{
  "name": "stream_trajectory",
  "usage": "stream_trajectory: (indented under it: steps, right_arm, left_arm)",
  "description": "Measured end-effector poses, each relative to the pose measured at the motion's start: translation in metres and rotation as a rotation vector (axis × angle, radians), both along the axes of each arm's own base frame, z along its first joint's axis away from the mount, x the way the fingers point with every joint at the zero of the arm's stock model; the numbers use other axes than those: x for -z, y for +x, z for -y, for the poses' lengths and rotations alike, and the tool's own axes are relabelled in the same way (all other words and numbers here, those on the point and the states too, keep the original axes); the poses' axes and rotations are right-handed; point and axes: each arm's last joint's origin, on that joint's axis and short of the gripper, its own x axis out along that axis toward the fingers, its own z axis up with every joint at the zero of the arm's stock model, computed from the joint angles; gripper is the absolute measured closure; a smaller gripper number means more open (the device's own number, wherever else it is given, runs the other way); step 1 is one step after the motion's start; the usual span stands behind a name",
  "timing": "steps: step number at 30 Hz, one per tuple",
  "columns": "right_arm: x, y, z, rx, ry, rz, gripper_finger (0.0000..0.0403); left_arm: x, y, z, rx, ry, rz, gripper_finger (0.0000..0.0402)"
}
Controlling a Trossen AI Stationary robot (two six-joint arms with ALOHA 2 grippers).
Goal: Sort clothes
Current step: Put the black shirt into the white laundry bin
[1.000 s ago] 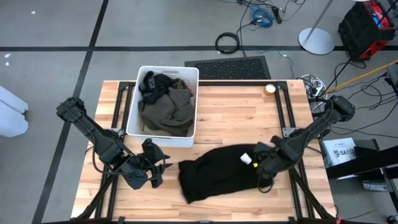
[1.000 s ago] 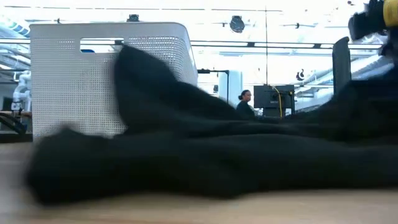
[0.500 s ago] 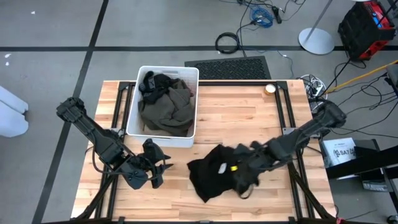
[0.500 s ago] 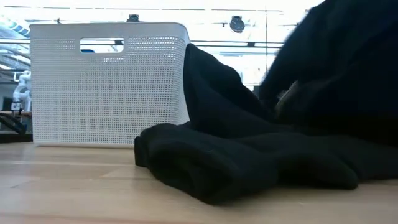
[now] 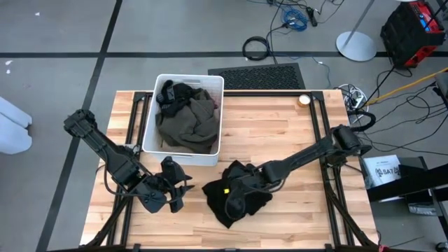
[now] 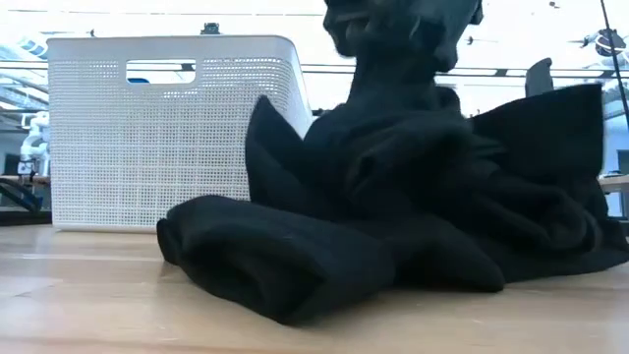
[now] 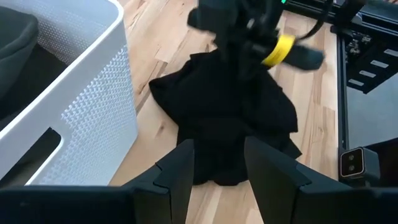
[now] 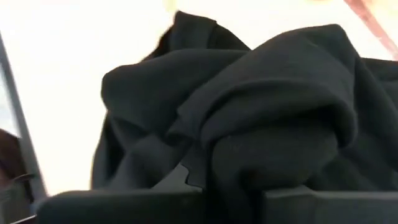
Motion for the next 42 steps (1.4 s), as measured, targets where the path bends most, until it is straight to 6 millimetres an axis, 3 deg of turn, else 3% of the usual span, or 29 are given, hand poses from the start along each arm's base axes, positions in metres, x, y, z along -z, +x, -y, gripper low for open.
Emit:
stream_trajectory:
  steps: [6,10,18,28,37,42]
  right_arm:
    - [0.027,0.009,0.001,0.018,-0.002,-0.062,0.0323]
    - [0.026,0.012,0.001,-0.009,0.051,-0.049,0.0265]
    - [-0.015,0.015,0.003,-0.077,0.114,0.160,0.0178]
    - [-0.064,0.002,0.007,-0.136,0.113,0.338,0.0166]
    - [-0.122,-0.037,0.001,-0.229,0.086,0.497,0.0166]
    - [-0.133,-0.069,0.000,-0.174,-0.026,0.422,0.0166]
  left_arm:
    - [0.000,0.000,0.000,0.007,0.003,-0.003,0.0251]
    - [0.000,0.000,0.000,0.008,0.009,-0.006,0.0251]
    - [0.000,0.000,0.000,0.016,0.022,-0.004,0.0251]
    - [0.000,0.000,0.000,-0.020,-0.021,0.007,0.0251]
    - [0.030,0.016,0.016,-0.133,-0.191,-0.092,0.0251]
    - [0.046,0.036,0.023,-0.044,-0.116,-0.116,0.0251]
